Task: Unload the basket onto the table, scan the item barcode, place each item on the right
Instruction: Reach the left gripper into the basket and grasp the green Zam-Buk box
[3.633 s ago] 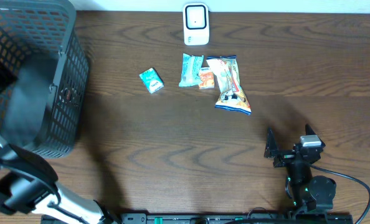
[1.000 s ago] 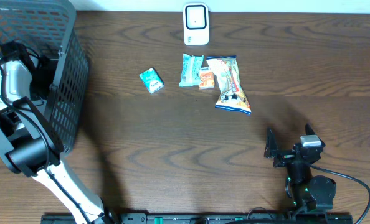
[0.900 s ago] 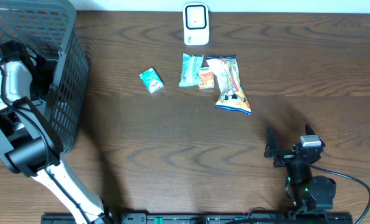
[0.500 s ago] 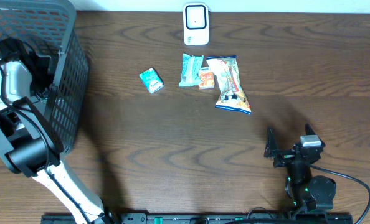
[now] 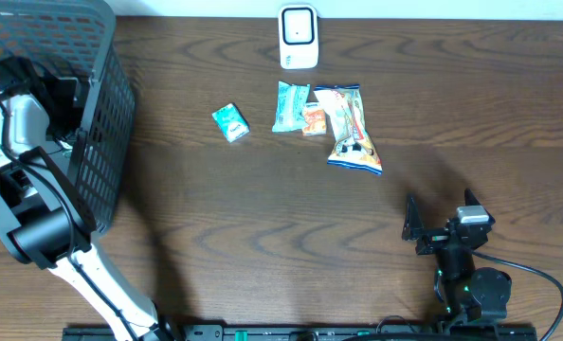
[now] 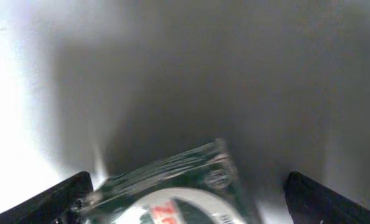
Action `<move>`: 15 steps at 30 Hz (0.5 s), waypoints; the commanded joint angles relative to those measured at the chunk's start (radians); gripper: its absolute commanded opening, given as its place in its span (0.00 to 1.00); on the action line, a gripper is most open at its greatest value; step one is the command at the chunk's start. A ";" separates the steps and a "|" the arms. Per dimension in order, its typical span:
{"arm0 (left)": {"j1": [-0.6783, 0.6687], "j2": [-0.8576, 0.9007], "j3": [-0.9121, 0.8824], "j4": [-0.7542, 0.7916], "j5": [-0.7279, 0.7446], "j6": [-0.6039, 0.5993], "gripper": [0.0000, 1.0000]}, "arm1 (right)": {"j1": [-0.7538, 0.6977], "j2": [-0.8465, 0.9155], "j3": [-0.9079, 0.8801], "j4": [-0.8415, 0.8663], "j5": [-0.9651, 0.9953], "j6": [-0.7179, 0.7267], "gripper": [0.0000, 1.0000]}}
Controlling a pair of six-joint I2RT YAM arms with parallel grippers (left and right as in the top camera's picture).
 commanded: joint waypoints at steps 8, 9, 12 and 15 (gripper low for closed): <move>0.003 0.024 -0.014 -0.010 0.046 -0.064 0.88 | 0.008 -0.005 -0.001 -0.005 0.007 0.004 0.99; 0.003 0.024 -0.014 -0.010 0.029 -0.086 0.88 | 0.008 -0.005 -0.001 -0.005 0.007 0.004 0.99; 0.003 0.024 -0.014 -0.014 0.015 -0.140 0.88 | 0.008 -0.005 -0.001 -0.005 0.007 0.004 0.99; 0.003 0.024 -0.014 -0.022 0.014 -0.183 0.88 | 0.008 -0.005 -0.001 -0.005 0.007 0.003 0.99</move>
